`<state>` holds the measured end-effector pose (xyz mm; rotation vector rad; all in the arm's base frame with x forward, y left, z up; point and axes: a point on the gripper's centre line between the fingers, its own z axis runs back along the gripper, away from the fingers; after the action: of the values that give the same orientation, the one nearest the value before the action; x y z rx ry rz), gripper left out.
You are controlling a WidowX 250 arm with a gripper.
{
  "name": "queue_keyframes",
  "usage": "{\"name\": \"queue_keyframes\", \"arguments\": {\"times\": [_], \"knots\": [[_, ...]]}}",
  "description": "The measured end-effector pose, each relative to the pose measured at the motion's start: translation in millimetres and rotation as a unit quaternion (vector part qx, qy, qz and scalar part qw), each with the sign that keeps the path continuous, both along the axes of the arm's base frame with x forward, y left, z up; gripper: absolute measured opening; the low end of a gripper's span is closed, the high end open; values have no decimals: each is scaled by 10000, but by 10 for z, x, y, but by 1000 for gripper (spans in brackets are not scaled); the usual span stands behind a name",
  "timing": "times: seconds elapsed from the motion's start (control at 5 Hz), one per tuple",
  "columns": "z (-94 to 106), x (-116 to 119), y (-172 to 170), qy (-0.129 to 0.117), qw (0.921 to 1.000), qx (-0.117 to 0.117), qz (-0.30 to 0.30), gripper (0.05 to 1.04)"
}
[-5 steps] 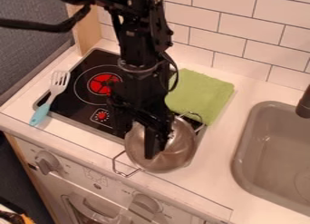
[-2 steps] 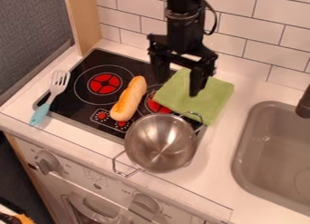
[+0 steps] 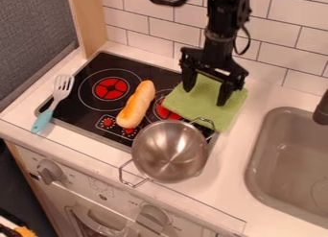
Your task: Move the green cloth to the left
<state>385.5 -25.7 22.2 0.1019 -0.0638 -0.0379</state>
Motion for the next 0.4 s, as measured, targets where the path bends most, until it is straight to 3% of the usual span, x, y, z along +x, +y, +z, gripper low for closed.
{"name": "queue_keyframes", "arguments": {"times": [0.4], "knots": [[-118,117,27,-104,9999,59,5,1001]]}}
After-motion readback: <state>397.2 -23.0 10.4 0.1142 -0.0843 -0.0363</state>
